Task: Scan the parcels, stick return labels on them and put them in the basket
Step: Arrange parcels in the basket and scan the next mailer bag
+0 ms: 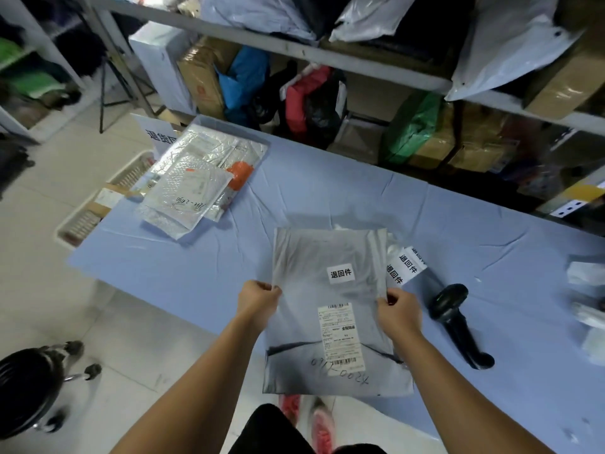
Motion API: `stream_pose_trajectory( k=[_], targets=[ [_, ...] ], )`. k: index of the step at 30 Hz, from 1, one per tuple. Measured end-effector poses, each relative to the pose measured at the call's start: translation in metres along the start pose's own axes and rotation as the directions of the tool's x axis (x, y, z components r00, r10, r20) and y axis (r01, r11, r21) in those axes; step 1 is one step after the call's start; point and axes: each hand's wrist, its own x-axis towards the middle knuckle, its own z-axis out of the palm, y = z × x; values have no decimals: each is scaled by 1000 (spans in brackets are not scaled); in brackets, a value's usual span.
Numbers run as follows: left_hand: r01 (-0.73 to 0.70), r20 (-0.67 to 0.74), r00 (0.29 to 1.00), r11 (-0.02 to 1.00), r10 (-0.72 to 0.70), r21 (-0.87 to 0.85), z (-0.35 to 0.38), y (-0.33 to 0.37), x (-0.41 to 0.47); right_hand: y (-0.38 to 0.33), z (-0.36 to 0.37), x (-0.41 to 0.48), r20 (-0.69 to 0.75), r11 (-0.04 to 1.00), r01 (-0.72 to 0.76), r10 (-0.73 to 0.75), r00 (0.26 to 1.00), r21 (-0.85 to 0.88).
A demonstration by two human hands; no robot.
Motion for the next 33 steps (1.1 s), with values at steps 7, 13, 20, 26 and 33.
stream_pose_trajectory(
  k=[7,13,20,26,33],
  targets=[
    [-232,-277,942,964,190,-126,-72,-14,-59,-40,11,-41,33,975,167,-174,984,143],
    [-356,-478,837,928,265,-110,-198,-51,-71,-128,85,-105,169,930,314,-346,923,189],
    [-379,-580,786,907,213,-182,-340,-127,-42,-214,209,-187,298,897,415,-441,846,150],
    [-267,-562,819,944,116,-194,-469,-223,17,-273,331,-266,372,899,414,-436,819,143],
    [-222,-531,845,944,62,-244,-582,-275,82,-338,442,-324,441,916,365,-399,804,165]
  ],
)
